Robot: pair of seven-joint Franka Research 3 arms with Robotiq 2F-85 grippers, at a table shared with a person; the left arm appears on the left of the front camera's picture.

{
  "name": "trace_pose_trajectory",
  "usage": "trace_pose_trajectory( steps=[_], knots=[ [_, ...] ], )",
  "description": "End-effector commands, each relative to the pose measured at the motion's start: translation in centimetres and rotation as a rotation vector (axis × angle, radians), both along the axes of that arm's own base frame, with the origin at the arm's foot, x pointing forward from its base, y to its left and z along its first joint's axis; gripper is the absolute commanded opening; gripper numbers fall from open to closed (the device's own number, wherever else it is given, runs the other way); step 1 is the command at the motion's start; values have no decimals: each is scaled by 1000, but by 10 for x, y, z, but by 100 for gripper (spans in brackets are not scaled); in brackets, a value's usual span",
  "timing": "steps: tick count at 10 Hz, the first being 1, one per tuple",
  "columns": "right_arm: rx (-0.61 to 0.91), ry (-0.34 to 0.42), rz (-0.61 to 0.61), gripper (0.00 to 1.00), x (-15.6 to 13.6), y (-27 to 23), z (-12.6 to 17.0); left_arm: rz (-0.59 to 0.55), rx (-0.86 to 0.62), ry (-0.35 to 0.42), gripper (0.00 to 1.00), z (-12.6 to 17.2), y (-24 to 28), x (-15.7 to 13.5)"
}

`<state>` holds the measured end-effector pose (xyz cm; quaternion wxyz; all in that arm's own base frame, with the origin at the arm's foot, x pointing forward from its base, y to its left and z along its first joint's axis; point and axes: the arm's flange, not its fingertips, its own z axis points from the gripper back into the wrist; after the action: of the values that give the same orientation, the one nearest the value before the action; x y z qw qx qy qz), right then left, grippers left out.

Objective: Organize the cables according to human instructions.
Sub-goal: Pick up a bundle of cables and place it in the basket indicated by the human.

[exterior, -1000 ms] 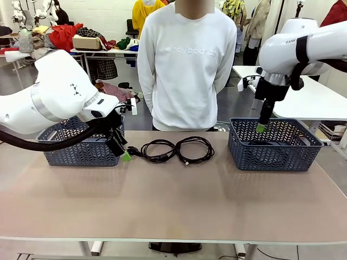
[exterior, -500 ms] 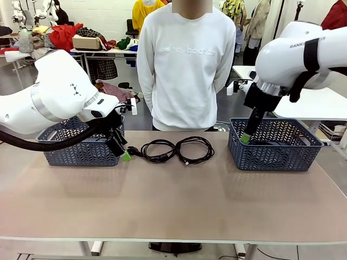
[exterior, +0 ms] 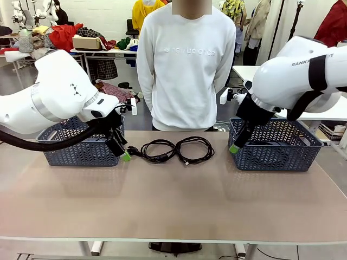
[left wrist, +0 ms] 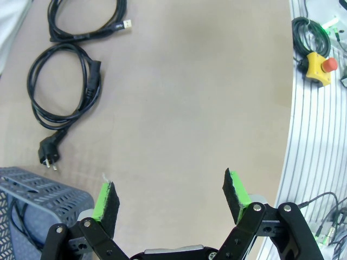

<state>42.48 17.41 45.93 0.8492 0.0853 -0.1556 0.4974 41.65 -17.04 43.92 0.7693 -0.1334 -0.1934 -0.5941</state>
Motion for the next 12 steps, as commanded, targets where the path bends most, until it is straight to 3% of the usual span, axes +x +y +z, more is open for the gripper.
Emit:
trace_pose_trajectory(
  steps=[1, 12],
  knots=[
    [62, -17, 33, 100, -5, -5, -11, 4, 0, -2, 100, 1, 2, 0],
    [17, 4, 10, 100, -2, 0, -5, 4, 0, -2, 100, 1, 2, 0]
  ],
)
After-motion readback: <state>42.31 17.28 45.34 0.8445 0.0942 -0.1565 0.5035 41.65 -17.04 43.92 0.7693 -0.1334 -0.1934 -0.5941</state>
